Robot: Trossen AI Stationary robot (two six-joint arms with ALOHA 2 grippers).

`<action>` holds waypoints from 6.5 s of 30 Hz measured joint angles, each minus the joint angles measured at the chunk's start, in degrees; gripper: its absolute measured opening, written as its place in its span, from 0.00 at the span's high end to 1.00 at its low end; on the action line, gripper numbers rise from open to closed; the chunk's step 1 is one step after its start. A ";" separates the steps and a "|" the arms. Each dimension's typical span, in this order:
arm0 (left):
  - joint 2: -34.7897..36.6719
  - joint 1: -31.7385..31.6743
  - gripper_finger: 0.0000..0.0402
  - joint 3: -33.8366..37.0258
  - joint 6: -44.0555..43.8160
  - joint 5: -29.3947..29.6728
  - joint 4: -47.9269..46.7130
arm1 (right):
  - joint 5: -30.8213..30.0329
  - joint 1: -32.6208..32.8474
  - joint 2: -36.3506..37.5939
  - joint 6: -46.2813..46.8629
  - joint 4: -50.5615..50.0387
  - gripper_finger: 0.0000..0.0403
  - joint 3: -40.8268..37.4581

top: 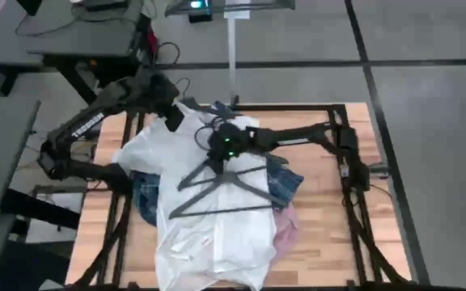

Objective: Hang clothes
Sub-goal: Hang the white polo shirt on the hanger rack

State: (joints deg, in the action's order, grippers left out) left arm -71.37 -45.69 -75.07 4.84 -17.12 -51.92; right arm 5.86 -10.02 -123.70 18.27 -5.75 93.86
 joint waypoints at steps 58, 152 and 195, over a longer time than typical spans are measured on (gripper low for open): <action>2.47 7.82 0.95 -0.09 6.94 -0.17 -3.99 | 24.44 -27.41 8.80 -7.16 -16.35 0.57 0.53; 2.84 8.90 0.95 -0.11 -8.73 16.73 4.46 | 22.52 -26.09 23.89 -10.15 -16.94 1.00 4.66; 11.02 4.44 0.95 -0.04 -2.62 -2.01 15.69 | 5.56 1.30 28.78 -5.34 -25.48 0.58 4.75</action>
State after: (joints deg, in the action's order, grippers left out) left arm -60.36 -41.25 -75.11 2.22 -19.14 -36.23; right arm 11.42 -8.72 -94.92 12.94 -31.23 98.61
